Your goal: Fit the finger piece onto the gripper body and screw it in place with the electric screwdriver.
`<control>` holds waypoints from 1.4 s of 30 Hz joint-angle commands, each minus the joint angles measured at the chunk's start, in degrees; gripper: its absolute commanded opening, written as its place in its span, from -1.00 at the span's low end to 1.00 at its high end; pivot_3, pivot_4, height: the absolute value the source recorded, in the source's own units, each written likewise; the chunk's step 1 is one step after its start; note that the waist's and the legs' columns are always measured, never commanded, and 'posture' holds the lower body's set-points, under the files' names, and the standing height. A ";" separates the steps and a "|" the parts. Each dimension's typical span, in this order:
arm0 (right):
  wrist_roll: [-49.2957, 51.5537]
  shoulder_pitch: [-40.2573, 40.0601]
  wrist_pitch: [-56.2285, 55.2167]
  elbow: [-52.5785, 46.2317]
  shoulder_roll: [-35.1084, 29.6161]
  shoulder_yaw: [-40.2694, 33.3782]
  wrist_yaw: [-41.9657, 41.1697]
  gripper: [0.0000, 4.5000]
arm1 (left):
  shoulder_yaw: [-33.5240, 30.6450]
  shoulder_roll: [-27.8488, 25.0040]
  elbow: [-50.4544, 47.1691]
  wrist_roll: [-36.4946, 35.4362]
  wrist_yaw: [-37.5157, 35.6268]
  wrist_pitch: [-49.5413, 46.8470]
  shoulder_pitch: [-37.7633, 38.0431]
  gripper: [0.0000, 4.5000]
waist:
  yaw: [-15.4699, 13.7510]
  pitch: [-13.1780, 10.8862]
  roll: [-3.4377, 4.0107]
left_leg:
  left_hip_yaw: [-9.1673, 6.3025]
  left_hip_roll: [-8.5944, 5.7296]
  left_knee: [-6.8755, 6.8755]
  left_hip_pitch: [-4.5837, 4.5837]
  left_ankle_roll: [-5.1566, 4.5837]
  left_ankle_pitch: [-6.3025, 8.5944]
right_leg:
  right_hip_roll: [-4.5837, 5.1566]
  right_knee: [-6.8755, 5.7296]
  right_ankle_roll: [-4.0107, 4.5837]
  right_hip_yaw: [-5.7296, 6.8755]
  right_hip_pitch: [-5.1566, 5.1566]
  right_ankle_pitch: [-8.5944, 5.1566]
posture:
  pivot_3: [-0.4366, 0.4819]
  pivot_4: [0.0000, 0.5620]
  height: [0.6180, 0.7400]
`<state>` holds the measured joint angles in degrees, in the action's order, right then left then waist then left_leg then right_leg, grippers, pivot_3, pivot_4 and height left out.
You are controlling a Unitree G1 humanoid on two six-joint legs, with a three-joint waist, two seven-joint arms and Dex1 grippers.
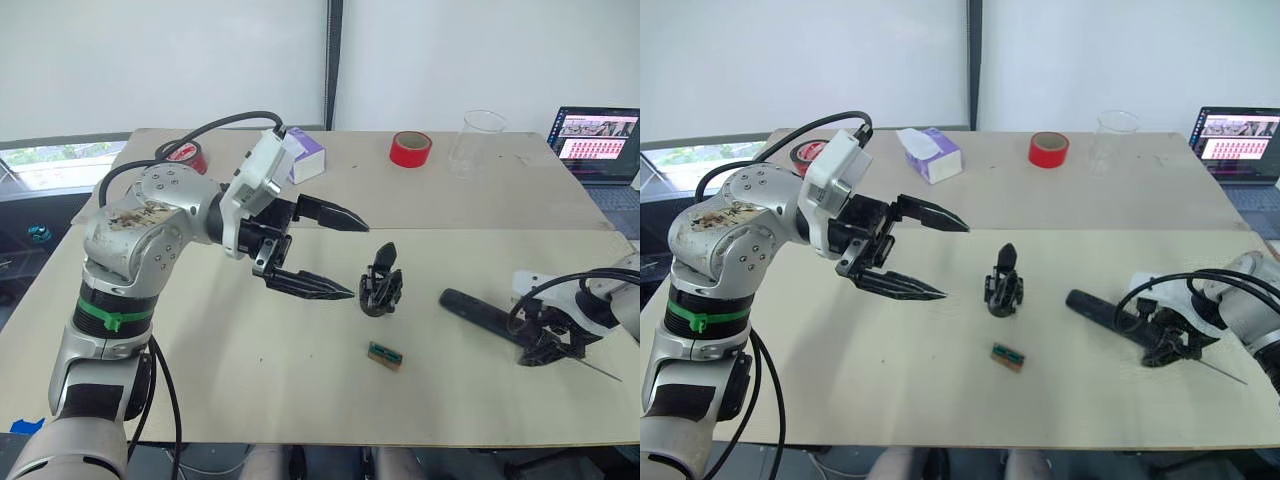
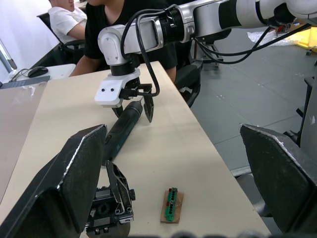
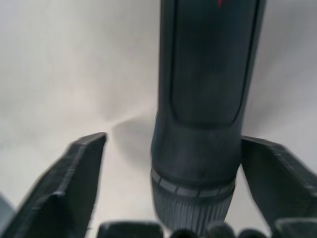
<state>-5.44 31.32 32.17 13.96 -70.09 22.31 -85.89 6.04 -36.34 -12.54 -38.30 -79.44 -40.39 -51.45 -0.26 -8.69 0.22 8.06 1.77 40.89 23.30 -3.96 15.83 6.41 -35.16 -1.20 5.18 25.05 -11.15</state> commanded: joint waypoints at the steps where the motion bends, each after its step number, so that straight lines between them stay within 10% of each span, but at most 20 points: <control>1: -2.23 1.92 1.98 -0.35 0.22 0.64 -1.34 0.99 | 0.19 -0.83 -1.67 -0.61 -1.01 1.00 -0.14 1.00 | 0.02 0.00 0.00 | 0.00 0.00 0.01 0.00 0.00 0.00 | 0.00 -0.01 0.00 0.00 0.00 0.00 | -0.05 -0.47 1.00; 5: -4.02 2.93 3.10 0.53 1.96 1.49 -1.13 0.99 | 0.71 -0.42 -1.86 -0.62 -1.35 1.81 -0.17 1.00 | 0.14 0.00 0.00 | -0.01 0.02 0.01 -0.02 0.00 0.00 | -0.02 -0.04 0.00 0.00 0.00 0.00 | -0.05 -0.47 1.00; 13: -5.18 2.05 -0.72 2.39 2.88 0.43 -0.48 -0.15 | 3.10 -0.95 -0.77 1.99 -3.74 6.28 0.88 1.00 | -0.32 0.02 -0.08 | -0.02 0.01 0.02 -0.03 0.00 0.00 | -0.03 -0.02 0.06 0.03 -0.04 0.02 | -0.05 -0.47 1.00; 16: 0.88 1.47 -4.86 -1.62 2.37 -6.09 -1.80 -0.15 | 4.47 -1.66 0.17 4.00 -5.91 9.15 2.07 1.00 | -0.23 0.01 -0.09 | 0.00 0.01 0.03 -0.04 0.00 0.00 | -0.03 -0.03 0.05 0.02 -0.04 0.02 | -0.05 -0.47 1.00; 21: 20.73 -15.90 -6.20 -23.19 5.21 -37.58 -0.70 -0.15 | 9.28 -7.95 -0.08 3.94 -12.88 10.63 8.39 1.00 | -0.32 0.00 0.11 | 0.04 0.03 -0.10 -0.07 0.07 -0.04 | -0.08 -0.17 0.31 -0.04 0.09 0.16 | -0.05 -0.47 1.00; 26: 33.95 -33.57 -6.06 -44.82 22.08 -58.41 8.52 -0.15 | 14.02 -8.91 1.29 7.39 -12.94 16.65 17.63 1.00 | -1.49 -0.02 -0.16 | -0.20 0.14 -0.05 -0.05 0.15 -0.06 | -0.17 -0.11 0.31 0.16 -0.10 0.11 | -0.05 -0.47 1.00; 32: 42.29 -42.37 0.57 -60.53 39.01 -59.39 31.91 -0.15 | 16.17 1.69 8.70 15.95 -5.46 28.30 24.04 1.00 | -2.17 0.05 -0.26 | -0.21 -0.01 0.16 -0.03 -0.44 0.26 | 0.04 0.10 0.25 -0.05 -0.24 0.03 | -0.05 -0.47 1.00; 42: 41.68 -48.02 -2.45 -69.85 49.00 -48.70 48.91 -0.15 | 16.64 14.49 24.76 24.15 -0.23 42.87 20.73 1.00 | -1.82 0.07 -0.25 | -0.13 -0.06 0.12 0.05 -0.56 0.31 | -0.02 -0.03 0.49 -0.18 -0.04 0.29 | -0.05 -0.47 1.00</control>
<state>35.00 -16.85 32.41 -52.39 -21.28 -26.55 -38.67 23.57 -22.34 11.60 -14.87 -80.61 0.35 -29.60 -2.08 -8.63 -0.03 7.92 1.70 41.01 23.33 -4.68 16.24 6.38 -35.19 -0.71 5.01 25.01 -10.86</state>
